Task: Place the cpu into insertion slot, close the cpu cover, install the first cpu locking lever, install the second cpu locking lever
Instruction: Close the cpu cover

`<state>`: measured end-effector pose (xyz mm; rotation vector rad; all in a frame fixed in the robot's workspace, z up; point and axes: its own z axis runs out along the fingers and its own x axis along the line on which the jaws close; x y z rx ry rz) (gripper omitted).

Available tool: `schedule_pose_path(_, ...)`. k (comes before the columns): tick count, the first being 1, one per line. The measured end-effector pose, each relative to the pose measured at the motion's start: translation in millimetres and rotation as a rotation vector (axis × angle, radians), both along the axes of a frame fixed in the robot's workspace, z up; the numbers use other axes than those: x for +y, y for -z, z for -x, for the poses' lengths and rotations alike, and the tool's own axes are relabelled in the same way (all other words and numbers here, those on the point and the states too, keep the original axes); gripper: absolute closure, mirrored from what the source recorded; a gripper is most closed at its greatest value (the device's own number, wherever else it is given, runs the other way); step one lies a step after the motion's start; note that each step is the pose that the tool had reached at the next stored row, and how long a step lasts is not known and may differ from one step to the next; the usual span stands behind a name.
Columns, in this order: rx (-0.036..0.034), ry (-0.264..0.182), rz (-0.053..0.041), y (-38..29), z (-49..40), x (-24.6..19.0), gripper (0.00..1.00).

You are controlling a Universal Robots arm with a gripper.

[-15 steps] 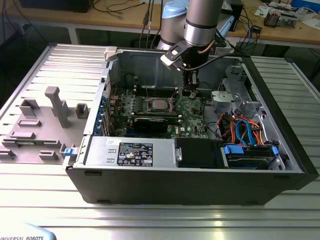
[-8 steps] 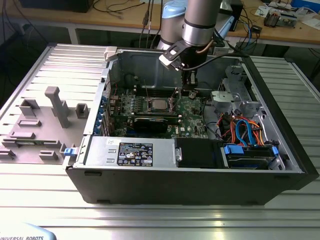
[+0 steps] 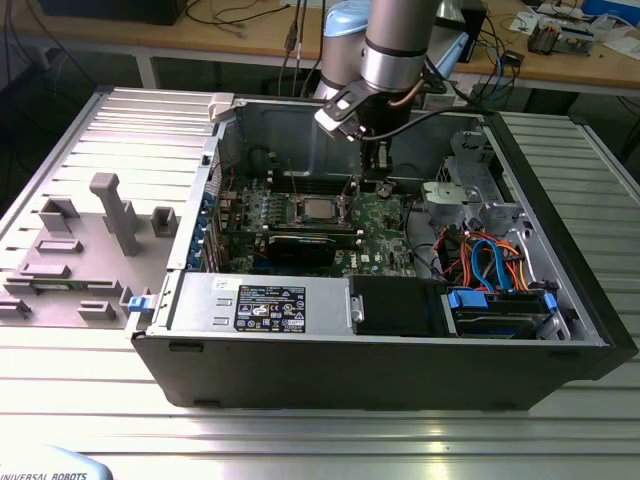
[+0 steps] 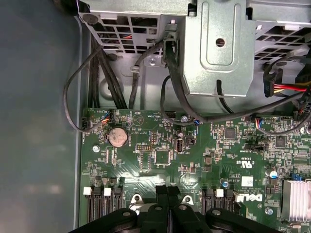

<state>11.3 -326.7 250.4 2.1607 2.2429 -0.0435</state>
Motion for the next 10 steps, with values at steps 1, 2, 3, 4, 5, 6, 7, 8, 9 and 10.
schedule_pose_path(1,0.0000,0.000,0.0000,0.0,0.2,0.0,0.89)
schedule_pose_path(2,0.0000,0.000,0.0000,0.0,0.3,0.0,0.89)
schedule_pose_path(3,0.0000,0.000,0.0000,0.0,0.5,0.0,0.89)
schedule_pose_path(4,0.0000,0.000,0.0000,0.0,0.5,0.0,0.89)
schedule_pose_path(5,0.0000,0.000,0.0000,0.0,0.6,0.0,0.89)
schedule_pose_path(6,0.0000,0.000,0.0000,0.0,1.1,0.0,0.89)
schedule_pose_path(7,0.0000,0.000,0.0000,0.0,1.1,0.0,0.89)
schedule_pose_path(8,0.0000,0.000,0.0000,0.0,1.1,0.0,0.89)
schedule_pose_path(9,0.0000,0.000,0.0000,0.0,1.2,0.0,0.89)
schedule_pose_path(10,-0.0001,0.000,0.0000,0.0,1.3,0.0,0.89)
